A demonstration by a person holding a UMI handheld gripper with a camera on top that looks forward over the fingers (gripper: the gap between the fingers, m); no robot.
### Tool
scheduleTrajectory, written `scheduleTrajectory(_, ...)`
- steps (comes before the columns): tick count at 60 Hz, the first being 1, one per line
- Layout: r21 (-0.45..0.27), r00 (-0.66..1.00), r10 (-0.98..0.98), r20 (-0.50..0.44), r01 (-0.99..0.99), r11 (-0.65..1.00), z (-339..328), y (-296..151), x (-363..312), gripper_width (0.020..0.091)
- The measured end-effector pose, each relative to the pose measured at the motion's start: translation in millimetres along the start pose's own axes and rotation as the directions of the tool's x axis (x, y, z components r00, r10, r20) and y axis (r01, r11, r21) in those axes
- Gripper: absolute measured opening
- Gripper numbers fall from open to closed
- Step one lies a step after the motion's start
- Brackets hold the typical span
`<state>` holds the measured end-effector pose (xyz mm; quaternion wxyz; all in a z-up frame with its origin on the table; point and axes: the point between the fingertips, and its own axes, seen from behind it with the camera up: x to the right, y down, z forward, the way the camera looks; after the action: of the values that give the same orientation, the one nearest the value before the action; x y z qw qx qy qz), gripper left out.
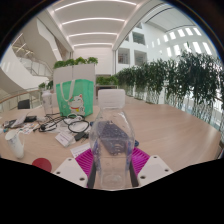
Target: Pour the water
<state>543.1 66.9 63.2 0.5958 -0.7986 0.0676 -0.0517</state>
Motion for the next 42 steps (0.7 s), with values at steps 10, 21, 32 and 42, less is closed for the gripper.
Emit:
scheduleTrajectory(10, -0.018, 0.998, 0.023, 0.059, -0.022, 1.000, 6, 2, -12, 0.0465)
scheduleTrajectory(21, -0.103, 0.999, 0.016, 0.027, -0.013, 0.995, -3, -21, -11, 0.0406)
scheduleTrajectory(32, -0.006, 0.943, -0.331, 0.021, 0.331, 0.944, -24, -125, -55, 0.0381)
scheduleTrajectory(42, 0.008, 0.553, -0.831, -0.068, 0.833, 0.554, -35, -165, -141, 0.0379)
